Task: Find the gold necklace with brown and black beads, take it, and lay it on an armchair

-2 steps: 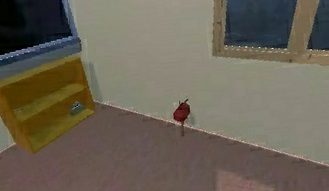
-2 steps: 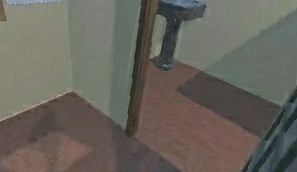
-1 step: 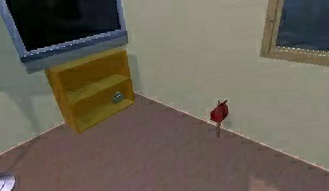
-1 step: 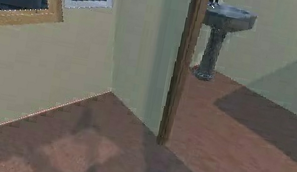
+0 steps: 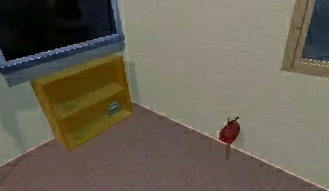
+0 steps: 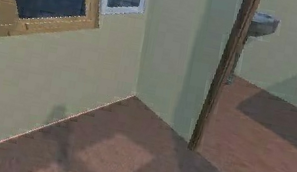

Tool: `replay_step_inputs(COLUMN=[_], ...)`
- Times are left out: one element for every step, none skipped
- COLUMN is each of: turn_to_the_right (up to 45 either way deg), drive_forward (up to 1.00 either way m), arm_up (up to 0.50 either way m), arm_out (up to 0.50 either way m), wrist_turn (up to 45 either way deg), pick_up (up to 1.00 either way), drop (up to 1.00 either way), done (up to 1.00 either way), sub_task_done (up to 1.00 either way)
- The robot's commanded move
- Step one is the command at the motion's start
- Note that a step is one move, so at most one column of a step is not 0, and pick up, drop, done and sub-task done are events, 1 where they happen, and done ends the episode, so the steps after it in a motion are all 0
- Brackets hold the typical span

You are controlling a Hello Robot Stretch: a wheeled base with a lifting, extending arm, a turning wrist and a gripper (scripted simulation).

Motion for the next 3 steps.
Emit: replay_step_inputs(turn_to_the_right=[-45.0,-36.0,0.0], drive_forward=[0.00,0.00,0.20], arm_up=[0.00,0.00,0.00], arm_out=[0.00,0.00,0.00], wrist_turn=[0.0,0.0,0.0], pick_up=[0.00,0.00,0.00], drop=[0.00,0.00,0.00], done=[0.00,0.00,0.00], sub_task_done=[0.00,0.00,0.00])
